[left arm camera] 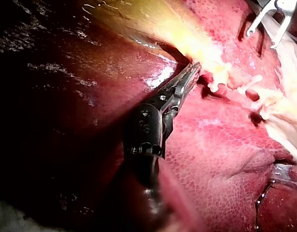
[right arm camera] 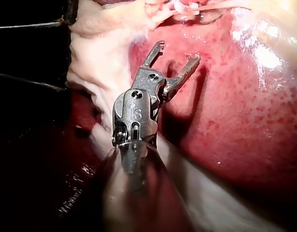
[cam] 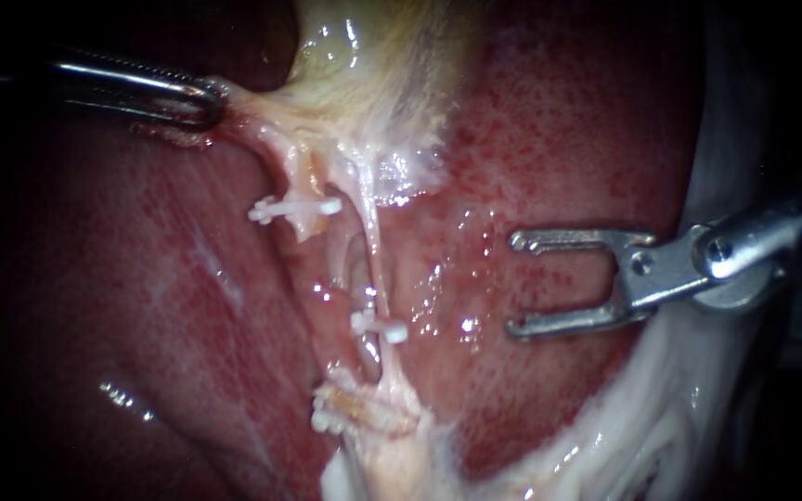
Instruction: Going back first clip right tube
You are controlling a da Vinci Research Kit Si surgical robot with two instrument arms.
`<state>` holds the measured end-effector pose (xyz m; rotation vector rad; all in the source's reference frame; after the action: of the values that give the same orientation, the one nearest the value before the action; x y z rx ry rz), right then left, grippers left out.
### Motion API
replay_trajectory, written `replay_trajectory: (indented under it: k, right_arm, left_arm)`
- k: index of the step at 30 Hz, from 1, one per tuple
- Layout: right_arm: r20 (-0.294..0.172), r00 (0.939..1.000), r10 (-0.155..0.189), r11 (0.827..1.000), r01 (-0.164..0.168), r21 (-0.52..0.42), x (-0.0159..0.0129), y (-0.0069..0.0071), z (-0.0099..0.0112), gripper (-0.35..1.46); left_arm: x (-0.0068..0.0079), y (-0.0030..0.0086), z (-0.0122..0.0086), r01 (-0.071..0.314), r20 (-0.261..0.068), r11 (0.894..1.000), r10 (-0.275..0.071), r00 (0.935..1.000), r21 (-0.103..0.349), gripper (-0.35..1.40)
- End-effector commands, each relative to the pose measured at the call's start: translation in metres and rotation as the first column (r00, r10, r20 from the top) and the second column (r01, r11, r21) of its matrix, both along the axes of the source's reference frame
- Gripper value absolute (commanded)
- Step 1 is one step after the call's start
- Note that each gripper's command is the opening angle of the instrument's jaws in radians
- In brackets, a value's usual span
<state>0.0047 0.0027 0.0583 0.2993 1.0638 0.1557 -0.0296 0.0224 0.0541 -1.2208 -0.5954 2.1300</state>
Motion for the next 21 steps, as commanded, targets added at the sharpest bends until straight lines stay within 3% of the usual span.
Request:
replay_trajectory:
  k: [1, 12, 21]
  right_arm:
    - [-0.002, 1.0000, 0.000, 1.000, 0.000, 0.001, 0.0001, -0.0001, 0.0001, 0.50]
    - [-0.009, 0.9999, 0.005, 1.000, -0.006, 0.000, 0.0001, -0.0002, 0.0001, 0.50]
    - [-0.020, 0.9998, 0.006, 1.000, -0.006, 0.003, 0.0000, -0.0002, -0.0002, 0.50]
  left_arm:
    - [-0.0002, -0.0002, 0.0004, 0.002, -0.003, 1.000, -0.002, 1.0000, -0.004, -0.35]
    - [-0.0025, -0.0010, 0.0051, -0.011, -0.014, 1.000, 0.011, 0.9998, 0.018, -0.35]
    - [-0.0032, -0.0013, 0.0056, -0.019, -0.016, 1.000, 0.019, 0.9997, 0.020, -0.35]
